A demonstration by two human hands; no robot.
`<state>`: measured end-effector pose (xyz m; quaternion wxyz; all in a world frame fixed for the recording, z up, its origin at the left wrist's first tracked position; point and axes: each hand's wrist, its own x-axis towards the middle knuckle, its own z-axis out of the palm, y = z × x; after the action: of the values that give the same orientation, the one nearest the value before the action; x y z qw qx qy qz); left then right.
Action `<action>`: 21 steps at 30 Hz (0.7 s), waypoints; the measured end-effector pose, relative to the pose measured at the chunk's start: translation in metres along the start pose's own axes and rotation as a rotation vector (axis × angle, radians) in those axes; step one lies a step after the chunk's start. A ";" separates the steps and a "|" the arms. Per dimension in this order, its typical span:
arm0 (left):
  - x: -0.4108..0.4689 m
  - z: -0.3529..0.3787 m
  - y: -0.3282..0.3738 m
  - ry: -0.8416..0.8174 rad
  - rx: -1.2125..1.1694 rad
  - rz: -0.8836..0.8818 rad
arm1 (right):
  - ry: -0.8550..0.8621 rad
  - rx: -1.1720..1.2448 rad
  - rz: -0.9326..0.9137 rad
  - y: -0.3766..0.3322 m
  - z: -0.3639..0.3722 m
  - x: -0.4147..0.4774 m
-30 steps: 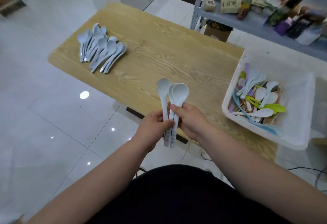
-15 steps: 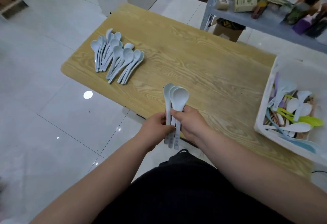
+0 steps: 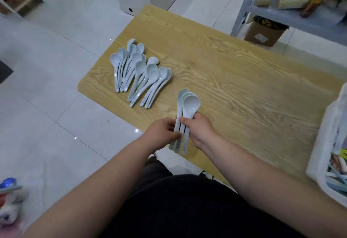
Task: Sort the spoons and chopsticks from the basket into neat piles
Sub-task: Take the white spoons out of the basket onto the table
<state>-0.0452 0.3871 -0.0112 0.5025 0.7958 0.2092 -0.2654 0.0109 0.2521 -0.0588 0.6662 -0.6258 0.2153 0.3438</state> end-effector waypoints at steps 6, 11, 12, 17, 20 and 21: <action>0.058 -0.100 -0.035 0.057 -0.023 -0.009 | 0.091 0.015 0.081 -0.013 0.059 0.049; 0.119 -0.212 -0.065 0.249 0.068 0.005 | 0.284 0.116 0.119 -0.029 0.099 0.091; 0.130 -0.231 -0.068 0.276 0.108 0.010 | 0.341 0.115 0.113 -0.031 0.104 0.100; 0.181 -0.290 -0.080 0.285 0.245 -0.004 | 0.600 0.131 0.105 -0.038 0.126 0.128; 0.202 -0.298 -0.082 0.238 0.313 0.020 | 0.690 0.120 0.141 -0.038 0.132 0.135; 0.207 -0.298 -0.081 0.219 0.342 0.032 | 0.706 0.109 0.159 -0.037 0.133 0.138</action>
<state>0.1292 0.7058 -0.0925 0.3384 0.8970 0.2016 -0.2007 0.1113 0.4094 -0.1157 0.5545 -0.6507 0.4980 0.1453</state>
